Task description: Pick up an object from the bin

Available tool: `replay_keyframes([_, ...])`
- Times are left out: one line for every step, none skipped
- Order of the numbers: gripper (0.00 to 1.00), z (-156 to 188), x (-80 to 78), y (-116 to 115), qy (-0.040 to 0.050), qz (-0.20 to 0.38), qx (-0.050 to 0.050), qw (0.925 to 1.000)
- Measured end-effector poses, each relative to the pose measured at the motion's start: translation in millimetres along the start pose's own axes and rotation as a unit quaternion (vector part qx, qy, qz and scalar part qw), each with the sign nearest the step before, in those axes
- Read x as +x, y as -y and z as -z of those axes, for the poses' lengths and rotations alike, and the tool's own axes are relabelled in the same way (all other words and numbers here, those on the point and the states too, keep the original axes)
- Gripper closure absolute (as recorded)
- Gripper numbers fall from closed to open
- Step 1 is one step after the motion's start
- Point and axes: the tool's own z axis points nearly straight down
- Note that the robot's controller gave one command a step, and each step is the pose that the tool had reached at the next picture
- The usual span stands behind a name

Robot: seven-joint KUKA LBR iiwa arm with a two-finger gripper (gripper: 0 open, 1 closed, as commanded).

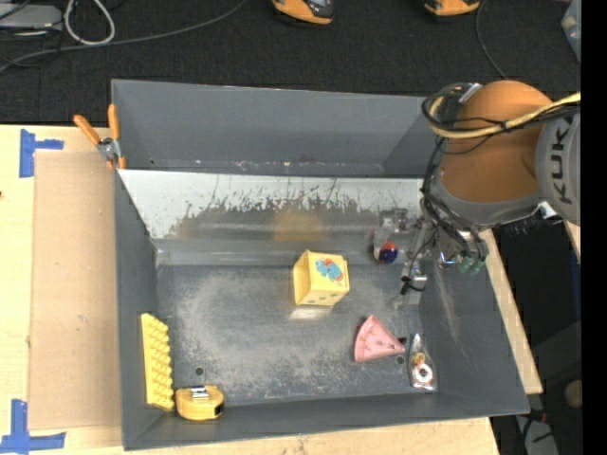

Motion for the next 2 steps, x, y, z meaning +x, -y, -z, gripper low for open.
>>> replay_keyframes([0.00,4.7,-1.5,-0.3,0.0040,0.001,0.000,1.0000])
replay_keyframes([0.00,-71.8,39.5,7.6,0.0040,0.054,0.000,0.9985])
